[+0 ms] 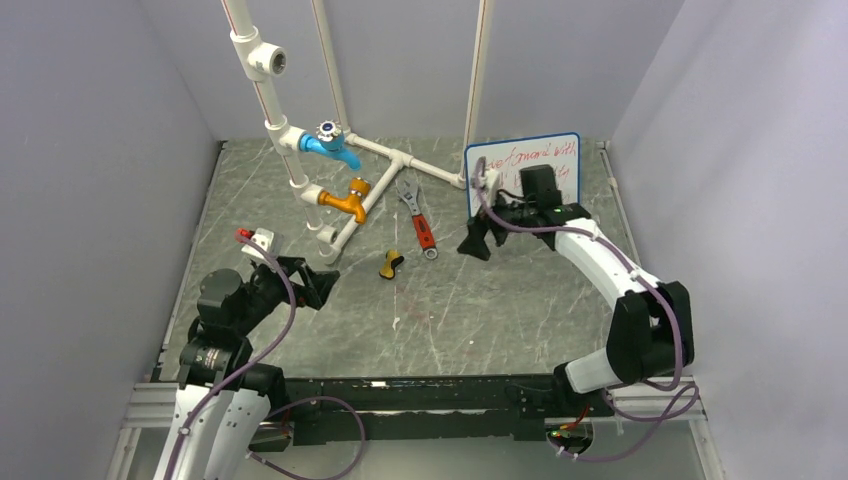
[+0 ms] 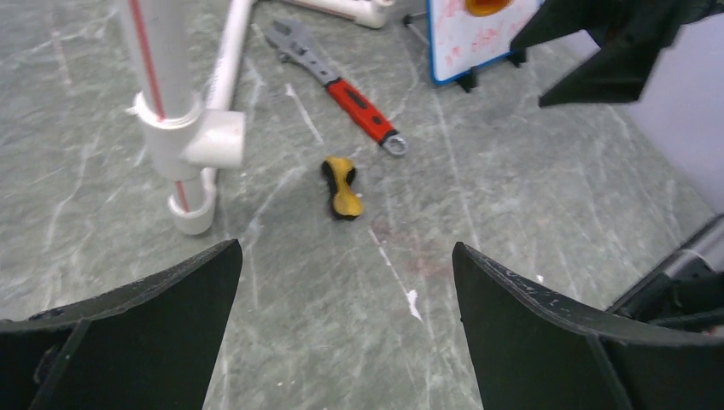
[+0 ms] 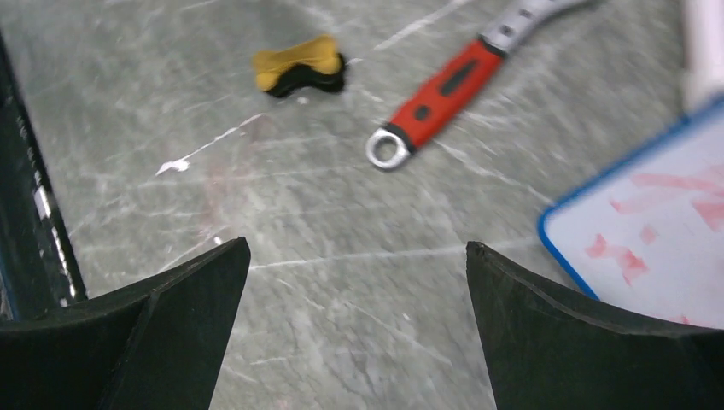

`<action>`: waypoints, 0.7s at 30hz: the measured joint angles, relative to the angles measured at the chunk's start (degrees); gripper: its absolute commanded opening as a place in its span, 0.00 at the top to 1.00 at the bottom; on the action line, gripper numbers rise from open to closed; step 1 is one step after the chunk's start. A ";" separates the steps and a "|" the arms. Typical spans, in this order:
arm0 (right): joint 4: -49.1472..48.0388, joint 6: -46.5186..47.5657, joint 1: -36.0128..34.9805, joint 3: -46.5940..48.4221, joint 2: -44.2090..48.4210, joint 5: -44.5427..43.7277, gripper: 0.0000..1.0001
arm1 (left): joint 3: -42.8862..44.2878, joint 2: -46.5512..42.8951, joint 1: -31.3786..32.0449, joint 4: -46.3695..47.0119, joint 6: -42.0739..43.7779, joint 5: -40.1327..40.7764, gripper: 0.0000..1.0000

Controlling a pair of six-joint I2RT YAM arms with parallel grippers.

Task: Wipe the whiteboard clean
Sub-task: Pick up the whiteboard eraser from the center of the board.

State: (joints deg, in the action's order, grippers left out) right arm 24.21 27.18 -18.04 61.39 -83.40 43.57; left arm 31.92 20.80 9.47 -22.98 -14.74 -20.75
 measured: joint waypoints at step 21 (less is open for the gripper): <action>-8.46 -13.27 25.16 -5.99 3.63 -0.83 0.00 | -14.58 -1.97 15.28 15.61 -15.54 -7.17 0.01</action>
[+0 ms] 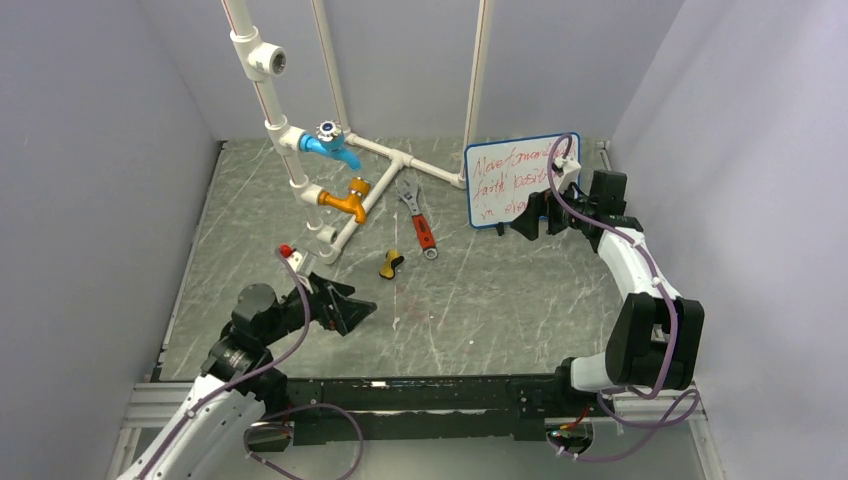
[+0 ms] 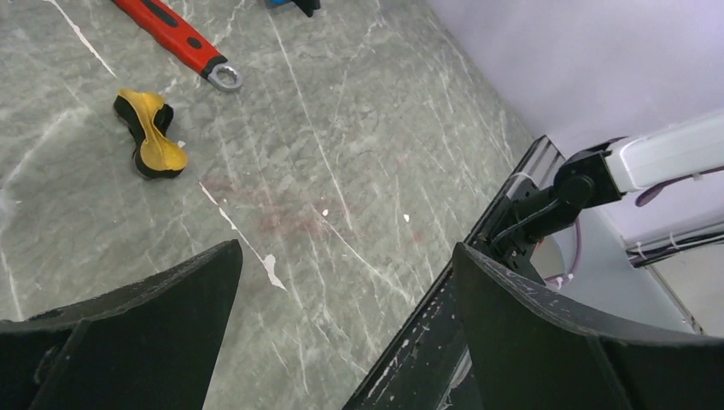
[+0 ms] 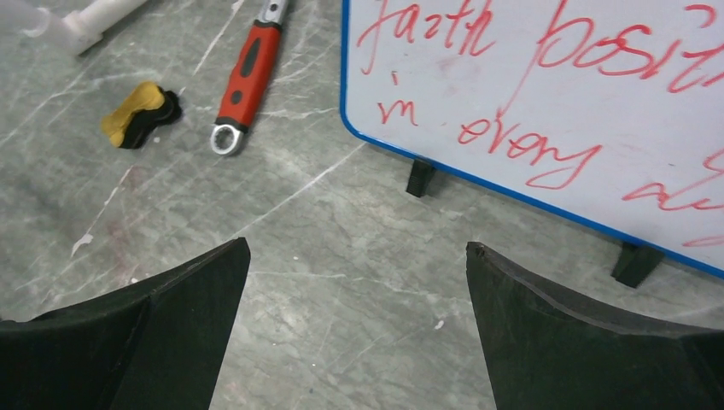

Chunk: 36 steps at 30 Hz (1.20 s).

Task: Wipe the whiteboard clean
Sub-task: Pick up the whiteboard eraser from the center of the board.

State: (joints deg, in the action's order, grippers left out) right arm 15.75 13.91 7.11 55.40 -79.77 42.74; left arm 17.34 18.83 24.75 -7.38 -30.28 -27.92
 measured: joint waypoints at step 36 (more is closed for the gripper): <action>0.79 0.72 1.29 -2.10 -0.81 5.84 0.00 | 36.28 75.28 18.86 1.20 14.86 46.18 0.49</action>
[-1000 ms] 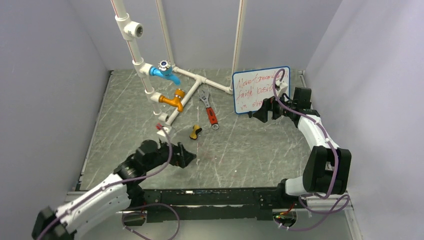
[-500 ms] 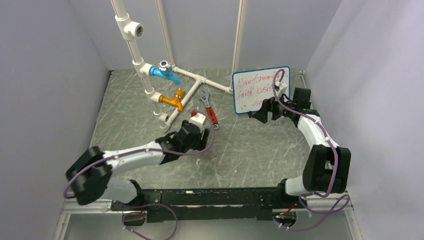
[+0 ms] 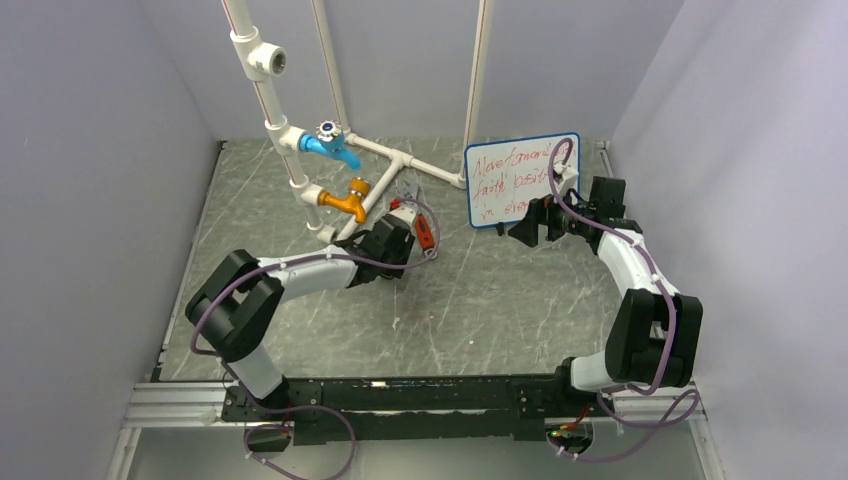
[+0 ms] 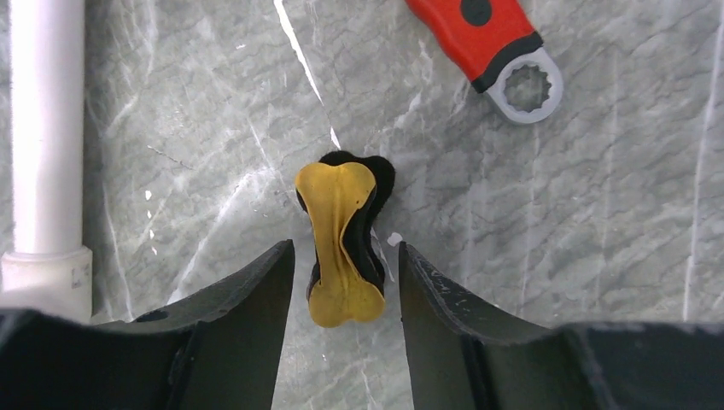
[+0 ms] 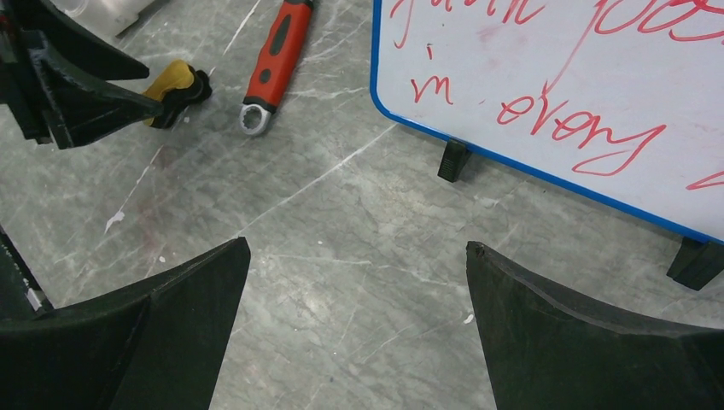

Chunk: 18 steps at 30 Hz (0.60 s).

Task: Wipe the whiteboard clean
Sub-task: Pick up the whiteboard eraser from the center of the board.

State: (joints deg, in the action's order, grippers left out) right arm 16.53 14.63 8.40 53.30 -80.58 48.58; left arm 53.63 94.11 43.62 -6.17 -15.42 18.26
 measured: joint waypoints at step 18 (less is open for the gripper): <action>0.13 0.39 0.79 0.00 0.00 0.44 0.00 | 2.99 6.29 -2.56 -2.49 1.01 -6.21 0.79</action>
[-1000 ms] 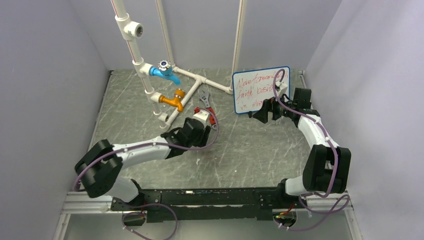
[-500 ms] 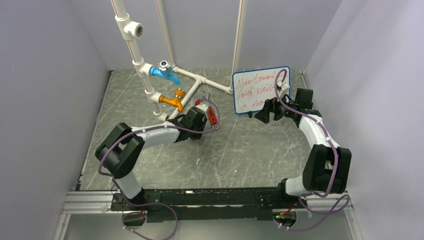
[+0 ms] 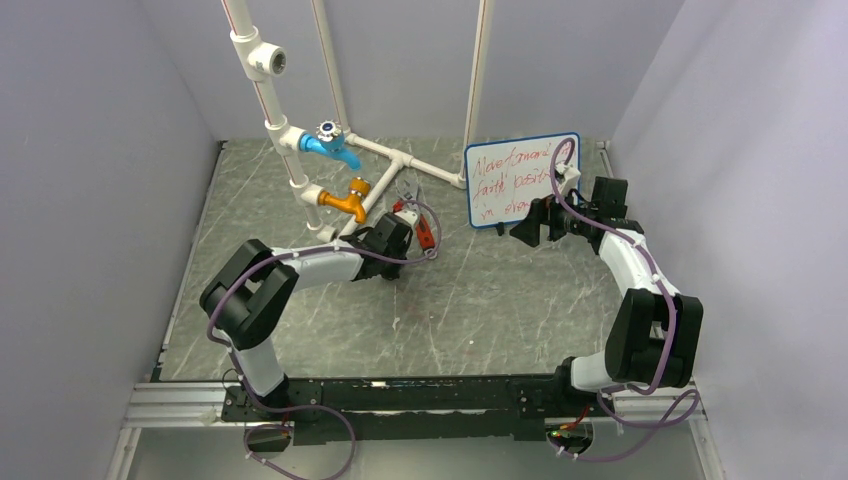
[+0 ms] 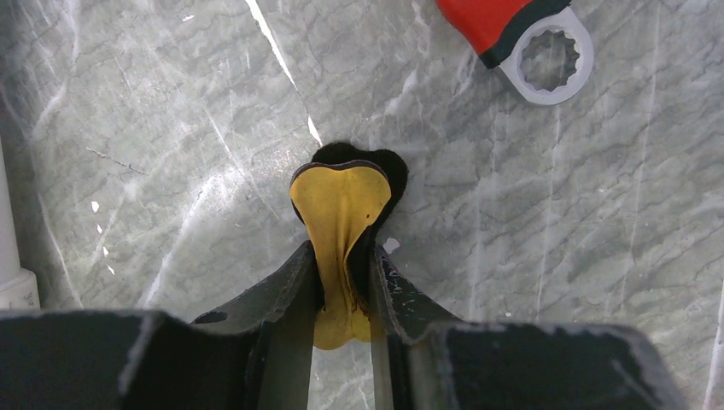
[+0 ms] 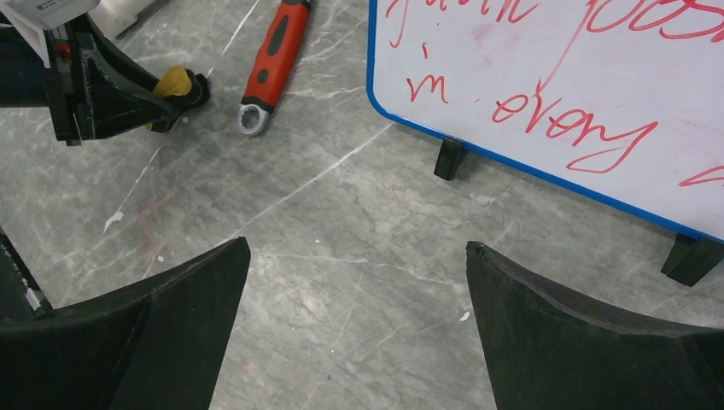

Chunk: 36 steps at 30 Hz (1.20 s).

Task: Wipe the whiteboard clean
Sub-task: Pick up the whiteboard eraser from the center of the board.

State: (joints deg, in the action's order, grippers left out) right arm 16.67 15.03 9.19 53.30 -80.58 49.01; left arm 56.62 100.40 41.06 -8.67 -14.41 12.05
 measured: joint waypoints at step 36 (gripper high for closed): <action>1.14 -1.11 14.56 16.17 -13.03 -1.49 0.00 | -10.99 -52.37 3.30 -4.72 1.77 -33.07 1.00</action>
State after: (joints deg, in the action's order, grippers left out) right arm 17.80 13.91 23.75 69.47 -93.60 47.53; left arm 45.63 48.03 44.36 -13.39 -12.64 -21.02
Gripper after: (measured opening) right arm 0.998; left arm 0.264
